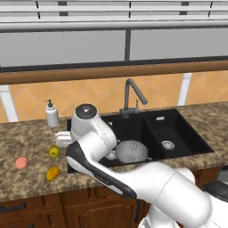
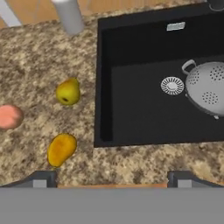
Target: Put the colander in the sink, put the mango, peach, pear in the colander, and turn on the sink faucet and pour water over the colander.
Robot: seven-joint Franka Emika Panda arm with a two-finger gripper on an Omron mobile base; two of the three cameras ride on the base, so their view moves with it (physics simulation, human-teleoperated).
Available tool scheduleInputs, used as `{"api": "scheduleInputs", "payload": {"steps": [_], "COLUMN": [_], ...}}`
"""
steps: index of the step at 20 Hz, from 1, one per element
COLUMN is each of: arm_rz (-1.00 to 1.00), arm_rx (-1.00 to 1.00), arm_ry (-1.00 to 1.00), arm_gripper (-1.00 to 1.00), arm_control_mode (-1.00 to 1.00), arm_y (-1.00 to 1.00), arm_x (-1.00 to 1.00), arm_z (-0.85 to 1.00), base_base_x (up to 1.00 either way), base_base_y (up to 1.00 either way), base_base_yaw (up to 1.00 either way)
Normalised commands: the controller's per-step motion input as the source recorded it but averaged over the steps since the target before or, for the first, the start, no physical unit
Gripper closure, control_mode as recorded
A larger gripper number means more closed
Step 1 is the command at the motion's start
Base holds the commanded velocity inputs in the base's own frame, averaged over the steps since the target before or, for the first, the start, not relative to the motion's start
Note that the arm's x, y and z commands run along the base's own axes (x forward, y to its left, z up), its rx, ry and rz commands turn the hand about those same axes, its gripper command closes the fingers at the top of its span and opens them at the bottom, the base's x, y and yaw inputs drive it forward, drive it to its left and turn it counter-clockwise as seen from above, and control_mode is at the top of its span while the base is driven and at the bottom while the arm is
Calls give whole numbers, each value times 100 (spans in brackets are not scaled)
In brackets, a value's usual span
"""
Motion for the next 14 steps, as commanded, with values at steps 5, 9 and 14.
{"api": "scheduleInputs", "payload": {"steps": [5,9,14], "arm_rz": [19,1,-2], "arm_rx": [-15,-21,-9], "arm_ry": [41,13,0], "arm_gripper": [-100,-100,-100], "arm_control_mode": [-100,-100,-100], "arm_y": [49,76,55], "arm_x": [68,67,40], "arm_z": [0,-8,-25], "base_base_x": [0,0,0], "base_base_y": [0,0,0], "base_base_yaw": [0,0,0]}}
